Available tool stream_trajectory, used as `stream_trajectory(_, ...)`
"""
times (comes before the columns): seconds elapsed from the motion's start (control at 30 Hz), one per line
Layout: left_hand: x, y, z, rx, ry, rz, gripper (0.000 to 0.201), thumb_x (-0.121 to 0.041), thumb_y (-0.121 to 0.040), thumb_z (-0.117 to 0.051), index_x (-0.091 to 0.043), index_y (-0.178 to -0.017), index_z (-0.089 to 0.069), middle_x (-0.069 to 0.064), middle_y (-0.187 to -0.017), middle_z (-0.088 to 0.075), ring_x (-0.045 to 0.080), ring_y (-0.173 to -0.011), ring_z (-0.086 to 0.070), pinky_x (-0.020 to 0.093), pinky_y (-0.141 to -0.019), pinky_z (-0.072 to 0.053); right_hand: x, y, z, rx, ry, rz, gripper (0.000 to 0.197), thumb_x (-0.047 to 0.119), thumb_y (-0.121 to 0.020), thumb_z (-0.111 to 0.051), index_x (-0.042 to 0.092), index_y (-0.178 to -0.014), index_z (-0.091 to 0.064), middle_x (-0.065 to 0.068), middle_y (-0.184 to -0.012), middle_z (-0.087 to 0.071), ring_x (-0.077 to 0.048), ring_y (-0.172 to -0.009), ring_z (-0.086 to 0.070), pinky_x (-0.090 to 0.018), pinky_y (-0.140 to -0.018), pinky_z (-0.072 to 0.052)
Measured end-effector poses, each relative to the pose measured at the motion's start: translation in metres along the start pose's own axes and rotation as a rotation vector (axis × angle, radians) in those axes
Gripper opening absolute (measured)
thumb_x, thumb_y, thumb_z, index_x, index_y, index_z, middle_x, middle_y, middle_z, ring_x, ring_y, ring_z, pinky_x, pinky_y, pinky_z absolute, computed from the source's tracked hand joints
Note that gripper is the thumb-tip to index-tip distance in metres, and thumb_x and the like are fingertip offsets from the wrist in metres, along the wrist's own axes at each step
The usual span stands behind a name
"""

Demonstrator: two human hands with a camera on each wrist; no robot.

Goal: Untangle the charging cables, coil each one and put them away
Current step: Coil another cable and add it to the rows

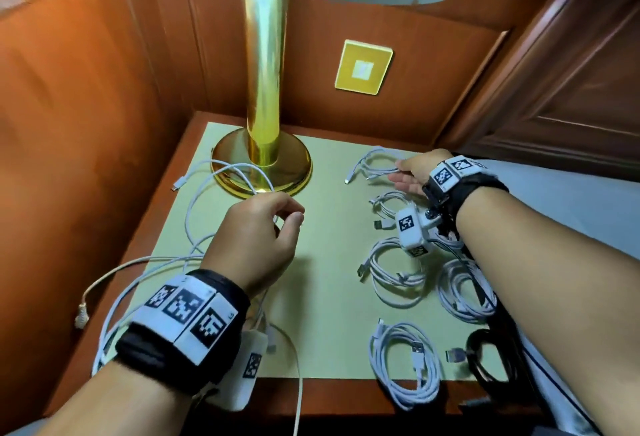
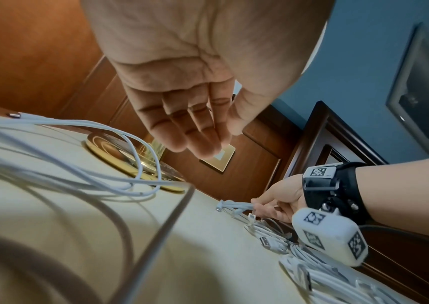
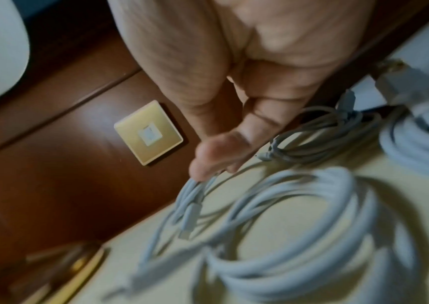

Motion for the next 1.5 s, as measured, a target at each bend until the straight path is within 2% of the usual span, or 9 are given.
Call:
stream_trajectory(0.07,0.003,0.000,0.001,0.010,0.008,0.015,0.010,-0.020,-0.093,-0.064,-0.022,-0.094,-0.073,-0.016,-0.086,-0.066,-0.008,-0.067,-0.055,0.002,-0.065,-0.035,-0.001,-0.001,-0.002,0.004,0.166,0.026,0.008,0.008,-0.102,-0.052,0.004,-0.103,-0.058,0.000,-0.061,-0.072,-0.003,-0.042,-0.063,-0.018,-0.037,-0.045)
stream_trajectory(0.13,0.004,0.001,0.002,0.028,0.008,0.023,0.010,-0.020,-0.093,-0.064,-0.022,-0.095,-0.073,-0.015,-0.086,-0.066,-0.011,-0.067,-0.054,0.001,-0.066,-0.035,-0.002,0.001,0.004,-0.043,0.254,0.066,0.014,0.014,-0.096,-0.064,0.001,-0.098,-0.064,0.004,-0.043,-0.062,-0.004,-0.034,-0.058,-0.015,-0.033,-0.040)
stream_trajectory(0.33,0.004,0.001,0.012,0.010,0.004,0.045,0.010,-0.024,-0.093,-0.063,-0.022,-0.096,-0.073,-0.011,-0.089,-0.069,-0.006,-0.066,-0.053,0.001,-0.064,-0.034,0.009,0.028,0.012,-0.181,0.441,0.167,0.026,0.022,-0.094,-0.067,-0.002,-0.088,-0.060,-0.001,-0.047,-0.062,-0.003,-0.022,-0.044,-0.017,-0.033,-0.037)
stream_trajectory(0.5,0.006,0.010,0.026,-0.023,0.024,0.072,0.010,-0.022,-0.094,-0.063,-0.020,-0.096,-0.073,-0.010,-0.088,-0.069,-0.008,-0.068,-0.053,0.000,-0.063,-0.034,0.017,0.083,0.017,-0.137,0.388,0.421,0.026,0.022,-0.090,-0.070,0.001,-0.075,-0.065,-0.017,-0.069,-0.069,-0.015,-0.044,-0.057,-0.029,-0.047,-0.046)
stream_trajectory(0.6,0.005,0.018,0.036,-0.045,0.029,0.083,0.011,-0.021,-0.094,-0.063,-0.019,-0.097,-0.073,-0.010,-0.088,-0.067,-0.008,-0.069,-0.053,0.001,-0.062,-0.034,0.014,0.132,0.019,-0.086,0.315,0.501,0.022,0.027,-0.090,-0.071,0.007,-0.094,-0.062,-0.013,-0.075,-0.071,-0.011,-0.045,-0.057,-0.025,-0.042,-0.044)
stream_trajectory(0.97,-0.014,0.114,0.065,-0.032,-0.039,0.102,0.009,-0.024,-0.095,-0.062,-0.021,-0.095,-0.070,-0.011,-0.083,-0.063,0.000,-0.071,-0.053,0.005,-0.059,-0.033,-0.060,0.282,0.006,0.096,0.179,0.463,0.023,0.028,-0.093,-0.069,0.010,-0.098,-0.056,-0.009,-0.073,-0.071,-0.009,-0.044,-0.059,-0.023,-0.038,-0.040)
stream_trajectory(1.17,-0.011,0.197,0.058,0.155,-0.079,0.055,0.008,-0.023,-0.092,-0.064,-0.022,-0.091,-0.072,-0.008,-0.086,-0.070,0.013,-0.084,-0.061,0.027,-0.079,-0.045,-0.118,0.370,-0.020,0.258,0.003,0.340,0.024,0.026,-0.094,-0.067,0.009,-0.103,-0.053,-0.012,-0.073,-0.069,-0.013,-0.043,-0.056,-0.023,-0.038,-0.038)
stream_trajectory(1.33,-0.002,0.217,0.070,0.212,-0.164,0.086,0.008,-0.028,-0.092,-0.064,-0.023,-0.092,-0.071,-0.005,-0.089,-0.070,0.016,-0.088,-0.061,0.025,-0.078,-0.040,-0.115,0.390,-0.044,0.266,-0.094,0.302,0.033,0.026,-0.093,-0.066,0.009,-0.117,-0.050,-0.012,-0.083,-0.067,-0.014,-0.048,-0.057,-0.024,-0.042,-0.041)
stream_trajectory(1.5,0.008,0.209,0.081,0.224,-0.200,0.157,0.012,-0.033,-0.093,-0.063,-0.024,-0.095,-0.070,-0.003,-0.094,-0.071,0.018,-0.093,-0.063,0.030,-0.084,-0.048,-0.103,0.375,-0.063,0.231,-0.012,0.314,0.031,0.029,-0.095,-0.060,0.016,-0.120,-0.047,-0.004,-0.083,-0.065,-0.016,-0.065,-0.065,-0.030,-0.054,-0.049)
Point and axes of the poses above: each hand's wrist, its own y-axis away from the middle knuckle, its own z-axis out of the back of the hand, x = y × z, the point moved 3 cm from there along -y, towards the middle knuckle
